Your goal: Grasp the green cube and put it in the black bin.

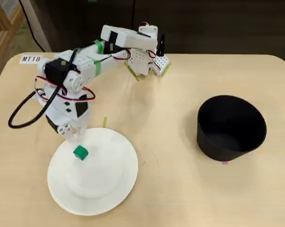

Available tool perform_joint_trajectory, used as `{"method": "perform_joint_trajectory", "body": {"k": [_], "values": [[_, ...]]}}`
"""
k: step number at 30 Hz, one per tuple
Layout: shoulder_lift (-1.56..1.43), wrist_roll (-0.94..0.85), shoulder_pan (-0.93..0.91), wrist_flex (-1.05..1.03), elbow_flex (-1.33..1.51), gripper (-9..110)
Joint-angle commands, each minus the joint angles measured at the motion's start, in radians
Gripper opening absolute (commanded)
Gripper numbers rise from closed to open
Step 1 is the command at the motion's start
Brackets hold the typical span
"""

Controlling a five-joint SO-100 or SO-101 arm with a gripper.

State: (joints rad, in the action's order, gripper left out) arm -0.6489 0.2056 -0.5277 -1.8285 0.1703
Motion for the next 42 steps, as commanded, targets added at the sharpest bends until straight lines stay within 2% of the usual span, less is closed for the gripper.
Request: {"method": "perform_joint_trajectory", "body": {"k": [1,9,14,36,42], "values": [[-0.008,-0.006,-0.006,-0.006,-0.046,0],[0.054,-0.095,0.012,-0.006,-0.064,22],[0.098,-0.118,0.018,-0.006,-0.098,27],[0.183,-0.107,0.035,0.002,-0.137,23],[0.222,-0.080,0.029,0.002,-0.181,16]]}}
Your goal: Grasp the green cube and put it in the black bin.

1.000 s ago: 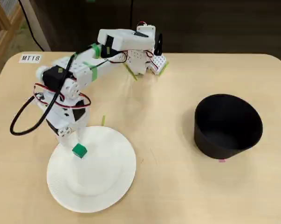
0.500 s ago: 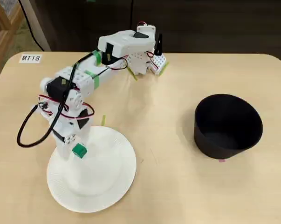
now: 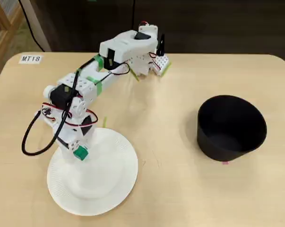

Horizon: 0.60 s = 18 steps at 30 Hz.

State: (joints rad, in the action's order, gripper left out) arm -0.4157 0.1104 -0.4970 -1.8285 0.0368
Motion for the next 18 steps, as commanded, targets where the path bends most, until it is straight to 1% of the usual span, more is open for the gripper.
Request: {"method": "perform_joint_trajectory", "body": {"k": [1,5,13,18], "values": [[-0.006,0.025,-0.003,0.002,-0.051,13],[0.028,0.048,-0.006,0.003,-0.115,0],[0.015,0.063,-0.003,0.006,-0.129,0],[-0.133,0.051,0.011,-0.003,-0.129,0]]}}
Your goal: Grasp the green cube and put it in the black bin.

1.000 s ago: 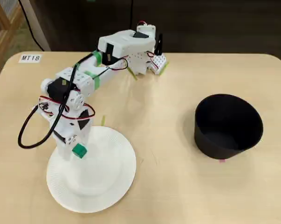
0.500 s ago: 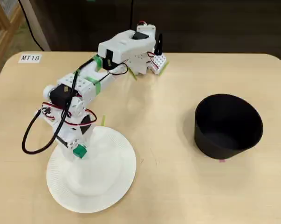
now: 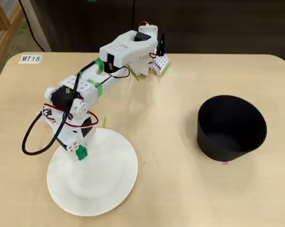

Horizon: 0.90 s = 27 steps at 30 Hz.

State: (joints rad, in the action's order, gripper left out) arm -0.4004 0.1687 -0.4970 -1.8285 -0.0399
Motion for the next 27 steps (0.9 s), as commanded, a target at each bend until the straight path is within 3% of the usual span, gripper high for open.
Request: {"method": "perform_joint_trajectory", "body": {"k": [1,6,12,21,27], "values": [[-0.198,-0.018,0.023,-0.003,-0.052,0],[-0.468,-0.212,0.184,-0.017,-0.052,0],[-0.793,-0.373,0.480,-0.023,0.179,0],[-1.019,-0.287,0.997,-0.023,0.393,0],[-1.005,-0.212,1.229,-0.018,0.588,0]]}}
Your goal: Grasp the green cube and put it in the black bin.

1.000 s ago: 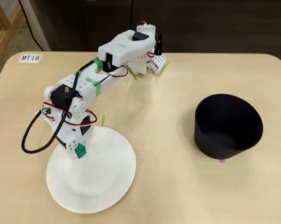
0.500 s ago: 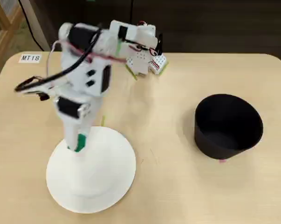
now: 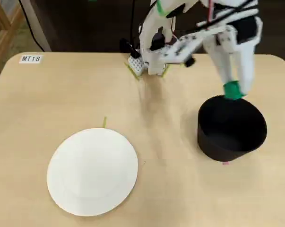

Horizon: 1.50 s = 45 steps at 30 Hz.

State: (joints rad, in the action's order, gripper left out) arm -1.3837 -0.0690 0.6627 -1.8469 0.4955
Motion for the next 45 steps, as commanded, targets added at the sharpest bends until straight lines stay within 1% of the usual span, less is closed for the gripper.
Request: {"method": "perform_joint_trajectory", "body": {"k": [1,7,12,17,19,24,26,32,38,45], "values": [[-0.008,0.035,0.084,0.002,0.083,0],[0.067,0.055,0.097,0.038,0.195,0],[0.063,0.055,0.094,0.192,0.324,0],[0.043,0.057,0.087,0.298,0.428,0],[0.008,0.060,0.081,0.347,0.500,0],[-0.184,0.086,0.054,0.572,0.822,0],[-0.224,0.091,0.043,0.624,0.891,0],[-0.242,0.084,0.014,0.627,0.923,0],[-0.383,0.107,0.009,0.811,1.180,0],[-0.403,0.112,0.011,0.857,1.229,0]]}}
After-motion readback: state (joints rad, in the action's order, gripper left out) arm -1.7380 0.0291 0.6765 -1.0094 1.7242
